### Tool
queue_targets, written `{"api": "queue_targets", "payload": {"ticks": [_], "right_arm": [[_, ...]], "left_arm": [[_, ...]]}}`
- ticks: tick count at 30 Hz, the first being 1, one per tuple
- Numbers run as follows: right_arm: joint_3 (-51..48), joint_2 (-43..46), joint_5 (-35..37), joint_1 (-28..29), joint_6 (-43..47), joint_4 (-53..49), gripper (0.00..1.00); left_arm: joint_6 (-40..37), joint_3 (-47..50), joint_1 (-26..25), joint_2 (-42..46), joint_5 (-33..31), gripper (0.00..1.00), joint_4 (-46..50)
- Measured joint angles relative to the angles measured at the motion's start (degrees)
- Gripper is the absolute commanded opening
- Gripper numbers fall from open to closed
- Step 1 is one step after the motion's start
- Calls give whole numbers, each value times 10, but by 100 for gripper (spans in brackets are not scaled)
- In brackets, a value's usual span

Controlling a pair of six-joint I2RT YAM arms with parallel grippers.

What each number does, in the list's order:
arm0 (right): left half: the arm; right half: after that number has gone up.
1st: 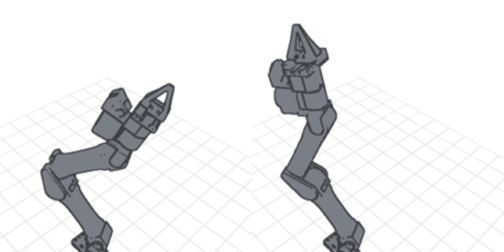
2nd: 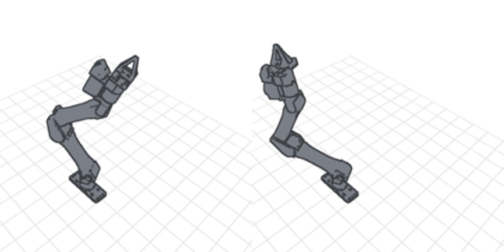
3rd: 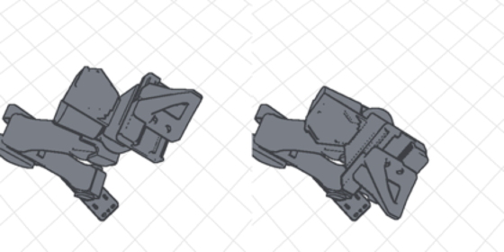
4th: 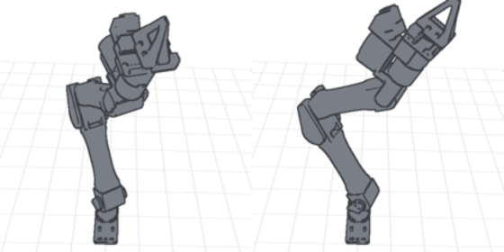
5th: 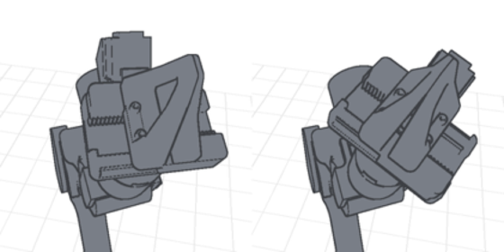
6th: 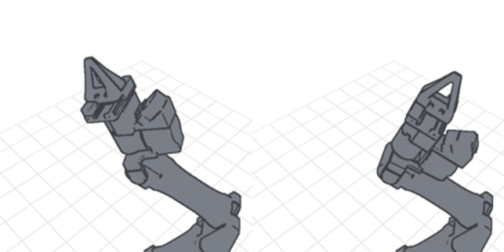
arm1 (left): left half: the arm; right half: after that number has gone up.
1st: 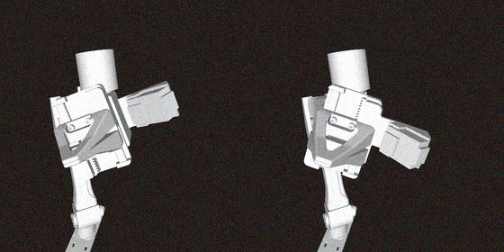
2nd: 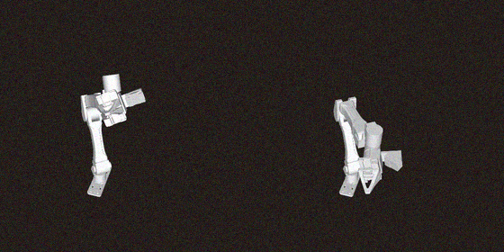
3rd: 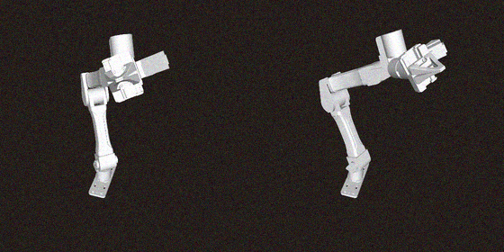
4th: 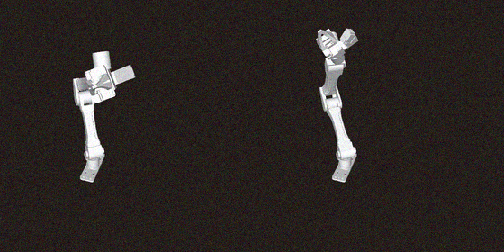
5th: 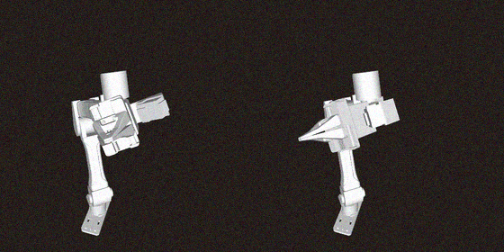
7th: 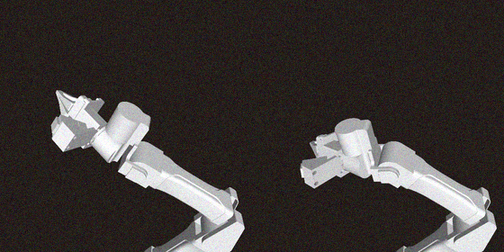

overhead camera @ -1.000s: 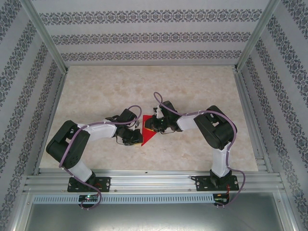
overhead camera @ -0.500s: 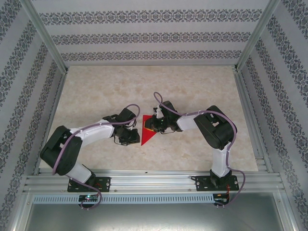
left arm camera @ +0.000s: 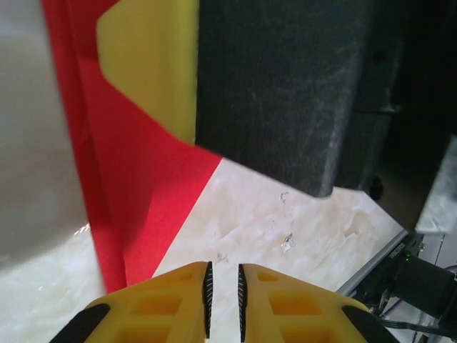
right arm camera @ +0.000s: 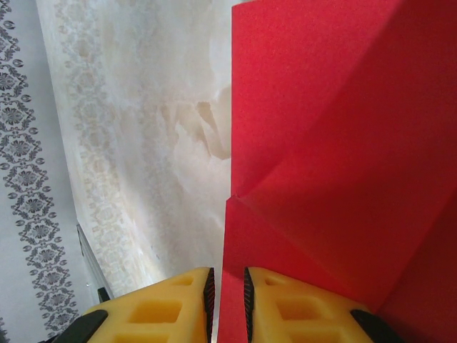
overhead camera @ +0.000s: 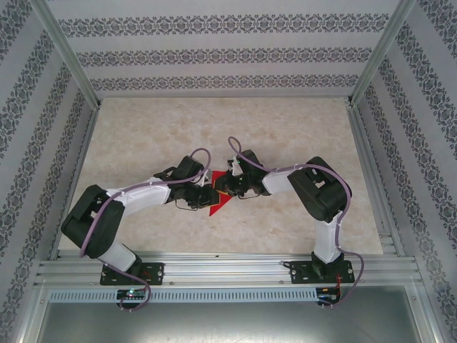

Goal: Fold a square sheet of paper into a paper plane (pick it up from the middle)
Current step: Fourth fold the wing at the center of the table.

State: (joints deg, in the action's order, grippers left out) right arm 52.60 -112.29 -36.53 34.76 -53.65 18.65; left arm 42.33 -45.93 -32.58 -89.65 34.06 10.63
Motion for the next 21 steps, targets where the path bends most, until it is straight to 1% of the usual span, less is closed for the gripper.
{"api": "queue_targets", "payload": {"ticks": [5,9,21], "right_arm": [[0,0,0,0,0,0,21],[0,0,0,0,0,0,21],[-3,0,0,0,0,5,21]], "left_arm": [[3,2,0,-31,5,20,-24],[3,14,0,-47,-4,18,-23],[-2,40,0,-42,-17,16,-29]]}}
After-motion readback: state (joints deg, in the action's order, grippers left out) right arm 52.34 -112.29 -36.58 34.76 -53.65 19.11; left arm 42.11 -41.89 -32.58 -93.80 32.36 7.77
